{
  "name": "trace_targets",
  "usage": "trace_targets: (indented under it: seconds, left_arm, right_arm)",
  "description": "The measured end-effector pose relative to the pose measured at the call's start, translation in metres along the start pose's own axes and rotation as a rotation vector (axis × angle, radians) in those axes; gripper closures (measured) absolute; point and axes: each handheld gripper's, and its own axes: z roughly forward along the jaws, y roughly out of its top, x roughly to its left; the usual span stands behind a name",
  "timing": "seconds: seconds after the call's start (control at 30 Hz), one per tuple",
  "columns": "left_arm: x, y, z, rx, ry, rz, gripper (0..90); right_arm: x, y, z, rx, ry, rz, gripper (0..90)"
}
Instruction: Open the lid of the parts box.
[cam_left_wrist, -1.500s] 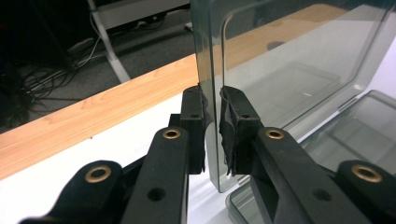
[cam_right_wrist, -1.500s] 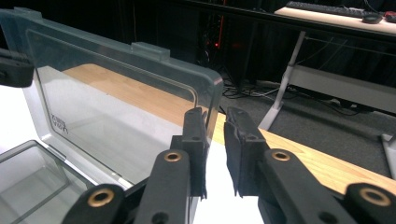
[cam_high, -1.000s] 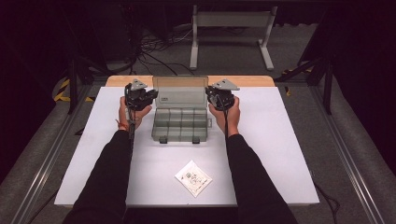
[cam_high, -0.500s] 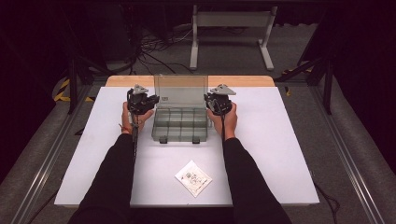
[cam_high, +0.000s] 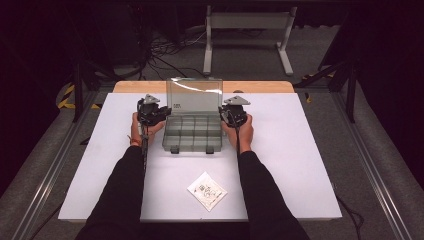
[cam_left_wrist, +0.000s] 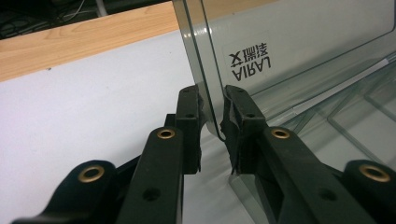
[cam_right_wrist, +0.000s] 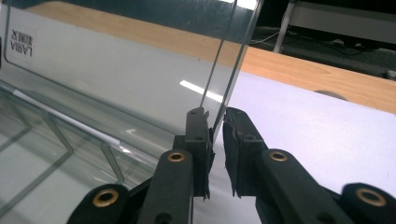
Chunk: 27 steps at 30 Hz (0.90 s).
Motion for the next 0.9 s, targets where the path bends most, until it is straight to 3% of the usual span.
trace_targets:
  seconds: [0.1,0.17,0.47,0.63,0.77,0.9]
  left_arm:
    - [-0.0005,-0.0002,-0.0004,0.003,0.004,-0.001,76.8]
    - [-0.0015,-0.0004,-0.0004,0.009,0.017,0.001,77.5]
    - [-0.0042,0.0008,0.0013,0.030,0.034,0.039,81.3]
    - [-0.0051,0.0023,0.0009,0.040,0.038,0.056,81.1]
    - [-0.0048,0.0044,-0.0016,0.056,0.039,0.075,80.5]
    - [-0.0031,0.0035,-0.0035,0.053,0.042,0.074,80.2]
  right_arm:
    - [0.0006,-0.0016,0.0000,0.008,-0.002,-0.020,79.7]
    - [0.0033,-0.0030,0.0000,0.020,-0.012,-0.058,78.2]
    - [0.0028,-0.0057,0.0002,0.027,-0.002,-0.049,80.4]
    - [0.0042,-0.0042,0.0000,0.040,-0.012,-0.068,80.7]
    - [0.0001,-0.0039,-0.0012,0.044,0.020,-0.036,80.7]
    - [-0.0018,-0.0026,-0.0021,0.053,0.022,-0.041,80.4]
